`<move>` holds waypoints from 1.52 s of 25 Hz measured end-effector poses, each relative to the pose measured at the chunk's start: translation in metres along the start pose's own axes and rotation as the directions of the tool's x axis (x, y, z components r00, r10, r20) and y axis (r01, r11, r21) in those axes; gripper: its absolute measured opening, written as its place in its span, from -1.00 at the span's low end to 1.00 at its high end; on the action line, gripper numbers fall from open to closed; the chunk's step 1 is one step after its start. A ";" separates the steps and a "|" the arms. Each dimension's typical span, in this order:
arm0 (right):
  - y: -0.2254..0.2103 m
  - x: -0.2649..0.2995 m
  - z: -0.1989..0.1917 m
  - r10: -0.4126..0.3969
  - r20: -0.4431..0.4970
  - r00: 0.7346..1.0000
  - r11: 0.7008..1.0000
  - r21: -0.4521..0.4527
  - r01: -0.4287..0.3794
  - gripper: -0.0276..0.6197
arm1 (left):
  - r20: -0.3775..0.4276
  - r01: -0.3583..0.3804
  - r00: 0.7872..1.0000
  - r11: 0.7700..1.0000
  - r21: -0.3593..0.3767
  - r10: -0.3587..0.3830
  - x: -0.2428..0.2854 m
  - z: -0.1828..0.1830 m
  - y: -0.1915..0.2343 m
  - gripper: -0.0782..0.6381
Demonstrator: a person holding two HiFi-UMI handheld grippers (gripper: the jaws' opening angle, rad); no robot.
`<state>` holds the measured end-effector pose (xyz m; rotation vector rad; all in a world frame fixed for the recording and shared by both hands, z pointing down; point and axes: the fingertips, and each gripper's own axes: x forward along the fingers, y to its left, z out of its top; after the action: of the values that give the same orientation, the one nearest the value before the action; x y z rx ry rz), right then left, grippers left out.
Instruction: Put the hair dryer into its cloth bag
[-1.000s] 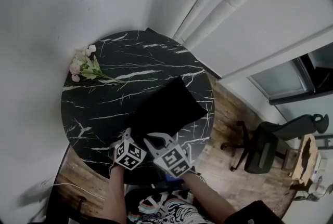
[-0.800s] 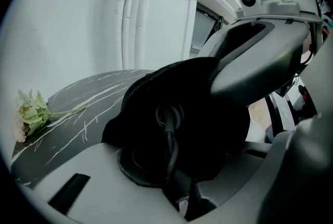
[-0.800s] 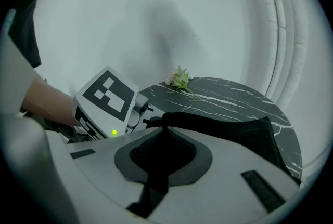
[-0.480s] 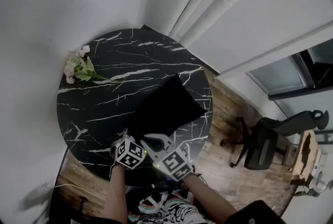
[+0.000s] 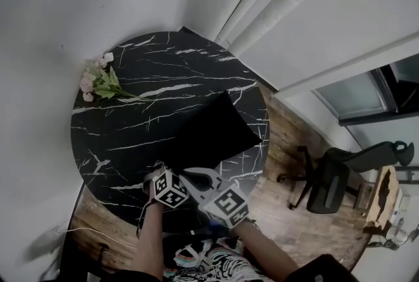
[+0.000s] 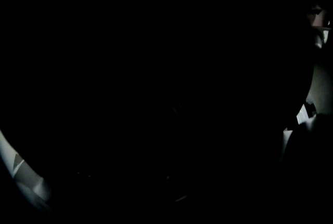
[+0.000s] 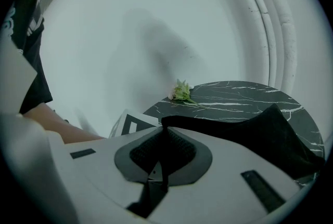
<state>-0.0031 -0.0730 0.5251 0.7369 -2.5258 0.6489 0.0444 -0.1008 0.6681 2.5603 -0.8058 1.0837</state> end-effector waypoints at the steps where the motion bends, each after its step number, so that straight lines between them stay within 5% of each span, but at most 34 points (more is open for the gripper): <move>1: 0.000 -0.001 -0.001 0.007 0.000 1.000 1.000 0.004 -0.007 -0.83 | -0.011 -0.007 1.000 1.000 0.001 0.007 0.002 -0.002 0.001 -0.55; 11: -0.015 -0.001 -0.008 -0.031 -0.013 0.999 1.000 -0.006 0.031 -0.83 | 0.016 -0.011 1.000 1.000 -0.019 0.011 0.002 -0.001 0.000 -0.54; 16: -0.017 0.004 -0.014 -0.039 -0.050 0.998 0.999 -0.028 0.037 -0.83 | 0.152 0.038 0.988 0.996 -0.086 -0.024 -0.014 0.022 0.000 -0.12; 25: -0.013 0.002 -0.023 -0.061 -0.066 0.996 0.998 0.002 0.061 -0.82 | 0.149 0.129 0.982 0.987 -0.092 -0.115 -0.030 0.006 -0.023 0.16; 38: 0.003 -0.029 -0.027 -0.151 0.005 0.989 0.988 0.027 0.151 -0.55 | 0.225 0.014 0.974 0.976 -0.216 0.036 -0.106 -0.032 -0.019 0.16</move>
<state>0.0247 -0.0451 0.5310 0.9303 -2.4428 0.6291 -0.0237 -0.0306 0.6137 2.5230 -0.9365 0.6680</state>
